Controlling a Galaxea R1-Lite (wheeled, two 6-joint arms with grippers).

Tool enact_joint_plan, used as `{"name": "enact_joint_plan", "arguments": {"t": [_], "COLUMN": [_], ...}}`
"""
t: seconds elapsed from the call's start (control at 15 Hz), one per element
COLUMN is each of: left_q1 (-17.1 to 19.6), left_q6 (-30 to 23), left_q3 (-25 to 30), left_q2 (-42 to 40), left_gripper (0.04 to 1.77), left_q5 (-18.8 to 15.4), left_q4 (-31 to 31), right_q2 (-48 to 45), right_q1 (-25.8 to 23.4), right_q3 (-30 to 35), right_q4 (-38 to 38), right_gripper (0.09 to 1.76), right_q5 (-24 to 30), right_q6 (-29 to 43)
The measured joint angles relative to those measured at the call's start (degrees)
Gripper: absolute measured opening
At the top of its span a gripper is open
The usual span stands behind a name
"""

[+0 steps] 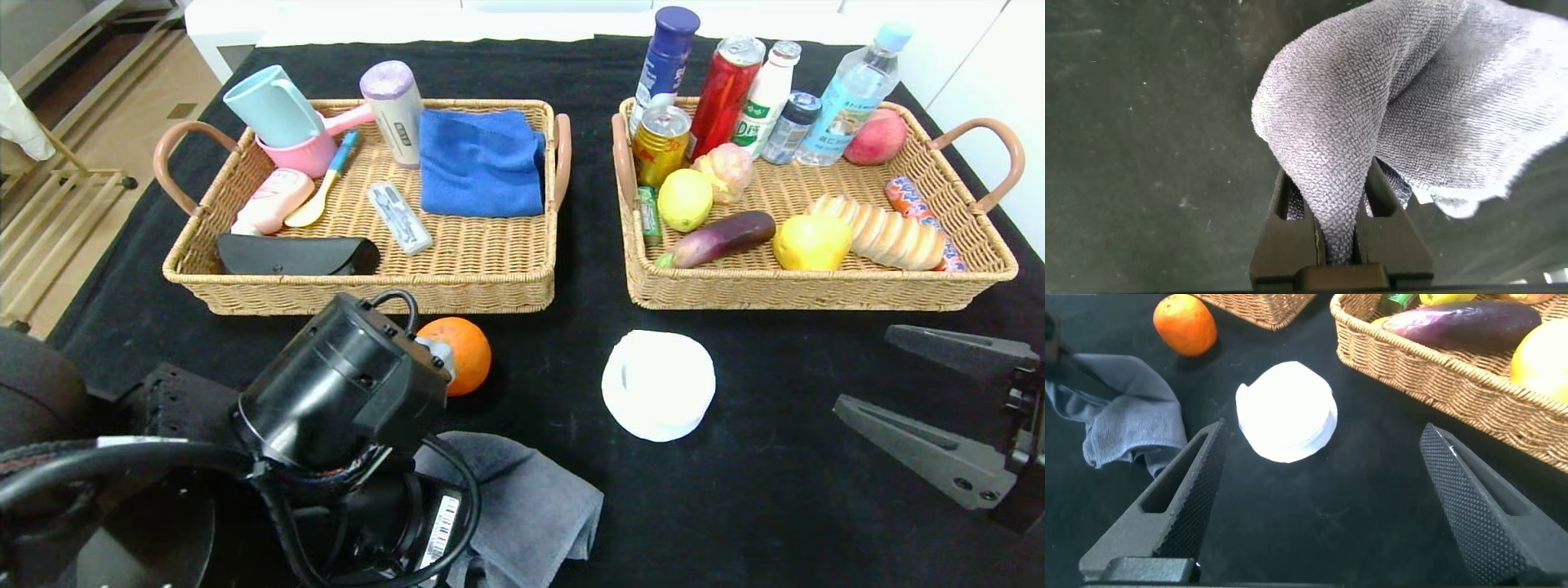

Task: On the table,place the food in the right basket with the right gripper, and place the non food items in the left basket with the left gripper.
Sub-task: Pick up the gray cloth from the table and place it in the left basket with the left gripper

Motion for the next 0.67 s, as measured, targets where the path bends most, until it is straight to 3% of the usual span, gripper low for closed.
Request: {"name": "enact_joint_plan", "arguments": {"t": [0.67], "left_q1": [1.7], "left_q6": [0.0], "left_q3": [0.9], "left_q2": [-7.6], "left_gripper": [0.25], "left_q5": [0.2], "left_q4": [-2.1], "right_q2": [0.4], "right_q1": [0.0], "right_q3": [0.0], "right_q4": [0.1], "right_gripper": [1.71], "right_q5": [0.0], "right_q6": [0.0]}}
